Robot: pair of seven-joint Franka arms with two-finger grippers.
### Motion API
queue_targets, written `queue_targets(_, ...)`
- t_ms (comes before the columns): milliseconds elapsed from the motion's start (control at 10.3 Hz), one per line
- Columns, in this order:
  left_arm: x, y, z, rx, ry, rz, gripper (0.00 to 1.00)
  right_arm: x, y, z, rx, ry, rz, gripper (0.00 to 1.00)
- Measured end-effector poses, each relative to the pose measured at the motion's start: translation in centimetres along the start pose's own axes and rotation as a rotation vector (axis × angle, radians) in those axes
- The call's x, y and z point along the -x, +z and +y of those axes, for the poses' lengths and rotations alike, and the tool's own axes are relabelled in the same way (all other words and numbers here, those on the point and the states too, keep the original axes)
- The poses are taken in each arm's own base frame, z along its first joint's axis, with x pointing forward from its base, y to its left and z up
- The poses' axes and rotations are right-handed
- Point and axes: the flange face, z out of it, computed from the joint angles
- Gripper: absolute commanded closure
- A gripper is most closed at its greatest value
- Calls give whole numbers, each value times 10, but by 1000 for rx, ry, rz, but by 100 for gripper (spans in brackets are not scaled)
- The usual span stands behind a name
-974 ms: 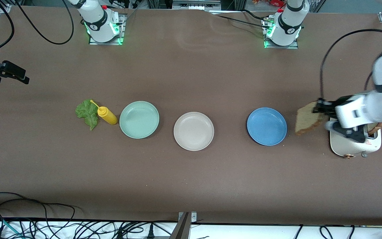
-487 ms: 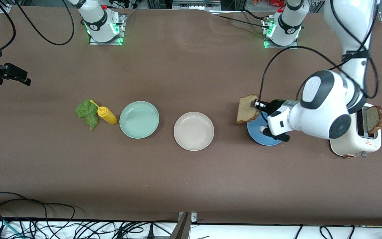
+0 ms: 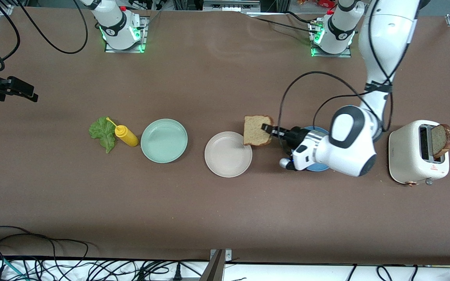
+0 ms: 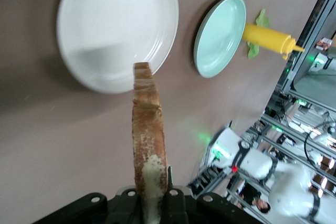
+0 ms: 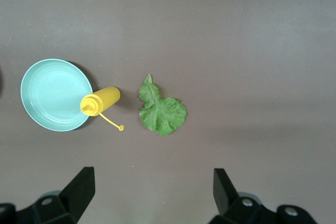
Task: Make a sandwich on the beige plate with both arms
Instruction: 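Carry the bread slice with the left gripper over the beige plate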
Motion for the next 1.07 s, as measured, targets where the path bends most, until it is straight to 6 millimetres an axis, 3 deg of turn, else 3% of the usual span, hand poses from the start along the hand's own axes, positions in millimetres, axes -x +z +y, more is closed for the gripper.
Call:
queue_targets(195,-17,42,11,37,-15,64,100,-1,3,0,0,0,-6,0)
queue_targets(292,-24,53,8,52,-28,89,100,-2,4,0,0,0,-8,0)
queue_targets(584,-39,68,-3,47,-33,158,100,-2,5,0,0,-1,-12,0)
queue_targets(1071,-46,88,-4,86,-38,186,100,-3,6,0,0,-1,-13,0)
